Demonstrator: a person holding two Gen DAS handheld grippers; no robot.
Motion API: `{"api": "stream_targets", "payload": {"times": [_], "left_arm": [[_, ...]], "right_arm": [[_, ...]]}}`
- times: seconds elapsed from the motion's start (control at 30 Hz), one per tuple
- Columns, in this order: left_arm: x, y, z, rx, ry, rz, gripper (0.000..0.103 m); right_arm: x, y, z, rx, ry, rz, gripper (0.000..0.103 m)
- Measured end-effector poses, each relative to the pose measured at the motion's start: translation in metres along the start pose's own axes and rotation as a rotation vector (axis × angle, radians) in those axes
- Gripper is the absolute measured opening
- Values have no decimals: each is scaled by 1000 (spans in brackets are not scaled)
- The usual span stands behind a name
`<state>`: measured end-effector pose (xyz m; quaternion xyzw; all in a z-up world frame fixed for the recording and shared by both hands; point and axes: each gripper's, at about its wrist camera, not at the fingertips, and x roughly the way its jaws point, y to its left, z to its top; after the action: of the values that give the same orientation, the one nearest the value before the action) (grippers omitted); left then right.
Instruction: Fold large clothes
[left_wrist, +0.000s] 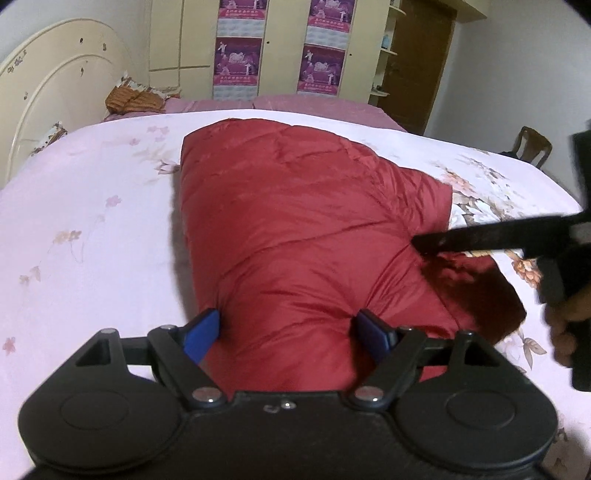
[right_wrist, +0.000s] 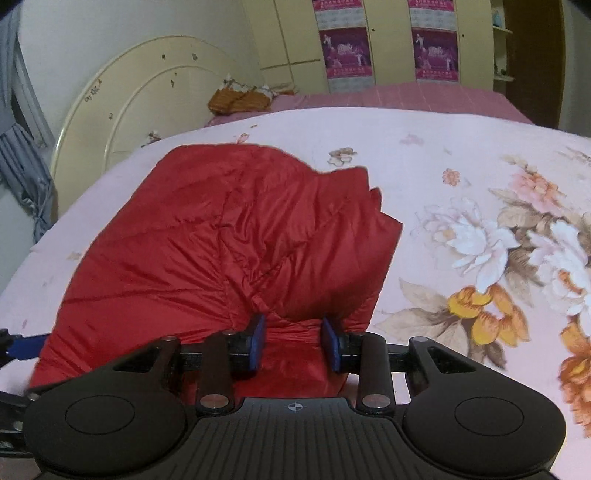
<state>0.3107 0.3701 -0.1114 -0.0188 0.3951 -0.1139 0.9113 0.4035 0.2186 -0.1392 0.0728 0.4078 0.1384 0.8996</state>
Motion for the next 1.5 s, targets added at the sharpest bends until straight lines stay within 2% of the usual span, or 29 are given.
{"api": "stream_targets", "payload": {"times": [0.1, 0.23, 0.37, 0.5, 0.63, 0.73, 0.93, 1.1, 1.13, 1.17, 1.2, 1.27, 1.4, 1.5], "left_arm": [[0, 1, 0, -8, 3, -5, 80], [0, -1, -1, -10, 2, -2, 80], [2, -1, -4, -11, 2, 0, 80], [4, -3, -6, -8, 0, 12, 81], [4, -1, 0, -37, 24, 21, 83], [4, -2, 1, -46, 29, 26, 85], [3, -9, 1, -61, 19, 73, 88], [-9, -19, 5, -136, 21, 158, 101], [-15, -22, 6, -153, 17, 166, 103], [-21, -25, 6, -171, 14, 176, 103], [-27, -30, 6, -182, 10, 181, 103], [-41, -42, 4, -185, -8, 199, 103], [-70, -70, -3, -167, -6, 254, 103], [-94, -87, -13, -195, 13, 264, 103]], "right_arm": [[-26, 8, -3, -33, -33, 19, 33], [-42, 21, -27, -106, -13, 3, 33], [-24, 23, -49, -182, 44, -43, 33], [-11, 15, -56, -197, 61, -31, 33], [-19, 14, -52, -187, 77, -33, 33], [-27, 19, -63, -210, 58, -46, 33], [-13, 19, -68, -216, 68, -46, 33], [-13, 11, -55, -161, 122, -7, 34], [-14, 9, -51, -146, 136, 1, 37], [-16, 9, -48, -133, 142, -4, 46], [-21, 8, -44, -120, 140, -30, 62], [-35, 4, -40, -90, 113, -60, 74], [-83, -6, -47, -11, 43, 9, 75], [-117, 1, -58, -25, 20, 45, 75]]}}
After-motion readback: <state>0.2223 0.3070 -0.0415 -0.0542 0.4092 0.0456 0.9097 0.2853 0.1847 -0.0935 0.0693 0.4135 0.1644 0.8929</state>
